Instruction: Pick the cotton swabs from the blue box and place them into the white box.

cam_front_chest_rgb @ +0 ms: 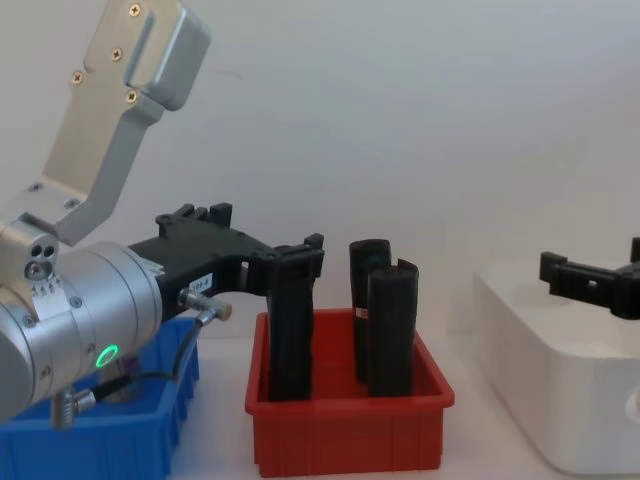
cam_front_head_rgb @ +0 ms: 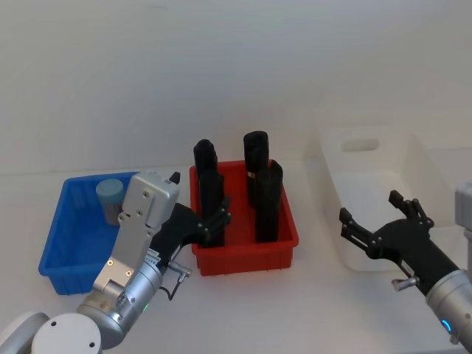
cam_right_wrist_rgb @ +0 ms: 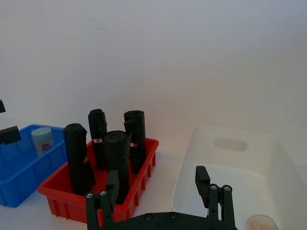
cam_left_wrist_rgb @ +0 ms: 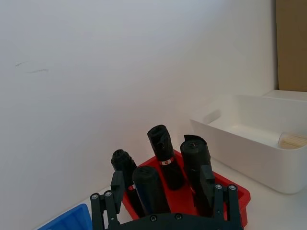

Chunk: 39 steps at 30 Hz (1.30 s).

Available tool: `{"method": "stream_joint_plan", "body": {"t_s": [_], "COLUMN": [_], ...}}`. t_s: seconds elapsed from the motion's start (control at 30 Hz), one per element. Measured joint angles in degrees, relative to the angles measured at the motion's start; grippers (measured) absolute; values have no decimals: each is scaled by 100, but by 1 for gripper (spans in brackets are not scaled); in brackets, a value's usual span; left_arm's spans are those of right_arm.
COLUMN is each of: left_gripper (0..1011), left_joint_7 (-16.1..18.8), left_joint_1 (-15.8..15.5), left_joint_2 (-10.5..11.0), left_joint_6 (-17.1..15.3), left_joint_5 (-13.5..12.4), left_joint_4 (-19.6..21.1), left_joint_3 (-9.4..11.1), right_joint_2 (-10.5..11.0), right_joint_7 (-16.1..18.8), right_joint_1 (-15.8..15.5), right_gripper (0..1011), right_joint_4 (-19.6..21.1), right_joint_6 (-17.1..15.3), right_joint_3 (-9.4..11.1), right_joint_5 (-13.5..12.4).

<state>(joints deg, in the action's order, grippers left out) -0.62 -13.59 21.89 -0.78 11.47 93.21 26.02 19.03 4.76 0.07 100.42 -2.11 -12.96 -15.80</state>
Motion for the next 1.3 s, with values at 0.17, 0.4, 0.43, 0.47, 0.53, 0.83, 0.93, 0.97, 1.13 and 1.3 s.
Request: {"method": "stream_joint_plan", "body": {"t_s": [0.17,0.4,0.43,0.47,0.53,0.83,0.93,0.97,1.13,1.3], "left_gripper": [1004,1004,1004,1004,1004,1004,1004,1004,1004,1004], "left_joint_7": [0,-1,-1,-1,-1,-1,-1,-1,-1,-1], "left_joint_1": [0,0,0,0,0,0,0,0,0,0], "left_joint_2": [0,0,0,0,0,0,0,0,0,0], "left_joint_6": [-1,-2,-2,-2,-2,-2,-2,-2,-2,-2], "left_joint_5": [1,1,2,2,2,2,1,1,1,1], "left_joint_4": [-2,-4,-4,-4,-4,-4,-4,-4,-4,-4], "left_joint_3": [0,0,0,0,0,0,0,0,1,1], "right_joint_2": [-53,-189,-207,-248,-285,-531,-659,-682,-834,-1026], "right_joint_7": [147,480,527,598,671,1085,1253,1286,1448,1637], "right_joint_1": [144,517,559,655,743,1301,1579,1630,1965,2379], "right_gripper": [1002,1001,1002,1002,1002,1001,1001,1002,1001,1002], "right_joint_4": [-160,-598,-649,-774,-885,-1653,-2061,-2138,-2646,-3297], "right_joint_6": [-28,-49,-49,-44,-34,122,244,272,448,698], "right_joint_3": [-9,-47,-53,-65,-78,-160,-203,-210,-258,-315], "right_joint_5": [97,307,338,385,434,691,786,803,896,989]}}
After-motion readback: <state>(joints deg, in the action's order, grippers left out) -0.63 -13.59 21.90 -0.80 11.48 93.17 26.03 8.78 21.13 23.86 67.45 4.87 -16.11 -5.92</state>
